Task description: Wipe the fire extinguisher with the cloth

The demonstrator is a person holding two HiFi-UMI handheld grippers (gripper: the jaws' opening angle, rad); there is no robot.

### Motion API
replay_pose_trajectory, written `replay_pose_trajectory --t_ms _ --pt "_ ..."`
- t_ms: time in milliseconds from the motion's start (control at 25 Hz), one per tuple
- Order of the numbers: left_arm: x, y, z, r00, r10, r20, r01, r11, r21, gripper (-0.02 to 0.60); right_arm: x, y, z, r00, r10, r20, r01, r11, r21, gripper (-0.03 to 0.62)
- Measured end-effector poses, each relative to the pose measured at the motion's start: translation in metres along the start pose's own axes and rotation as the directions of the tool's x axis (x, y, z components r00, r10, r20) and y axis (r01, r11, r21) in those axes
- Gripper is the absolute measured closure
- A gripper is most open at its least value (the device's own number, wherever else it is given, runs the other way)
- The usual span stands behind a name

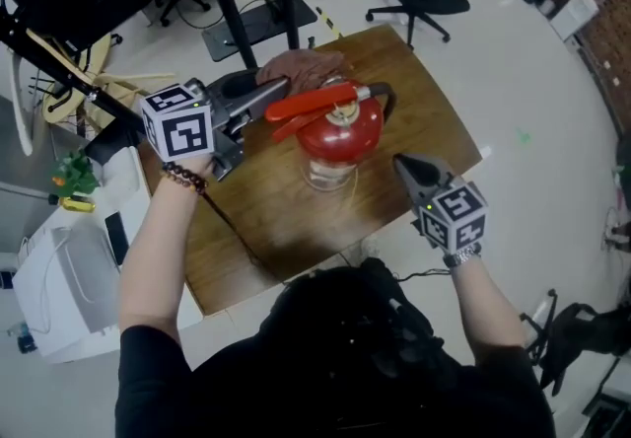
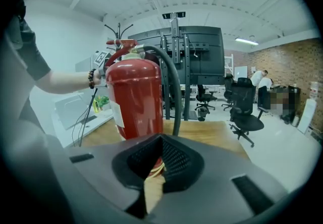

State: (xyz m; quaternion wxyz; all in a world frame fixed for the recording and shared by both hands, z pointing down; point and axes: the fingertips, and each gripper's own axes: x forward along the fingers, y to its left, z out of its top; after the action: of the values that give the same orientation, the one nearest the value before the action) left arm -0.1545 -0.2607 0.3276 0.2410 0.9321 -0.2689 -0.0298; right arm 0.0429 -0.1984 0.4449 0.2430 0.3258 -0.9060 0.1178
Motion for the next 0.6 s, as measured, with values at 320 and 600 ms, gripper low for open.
replay_pose_trajectory --t_ms 320,600 --pt "0.007 0.010 -0.012 0.998 -0.048 -0.037 0.048 0.999 -0.019 0.488 -0.003 0.004 -0.004 0.999 -0.040 -0.015 0.040 0.999 0.012 0.577" --pt "0.014 0.020 -0.026 0.996 -0.044 -0.076 0.042 0.999 -0.022 0.488 -0.006 0.003 -0.008 0.998 -0.057 -0.023 0.058 0.998 0.021 0.577"
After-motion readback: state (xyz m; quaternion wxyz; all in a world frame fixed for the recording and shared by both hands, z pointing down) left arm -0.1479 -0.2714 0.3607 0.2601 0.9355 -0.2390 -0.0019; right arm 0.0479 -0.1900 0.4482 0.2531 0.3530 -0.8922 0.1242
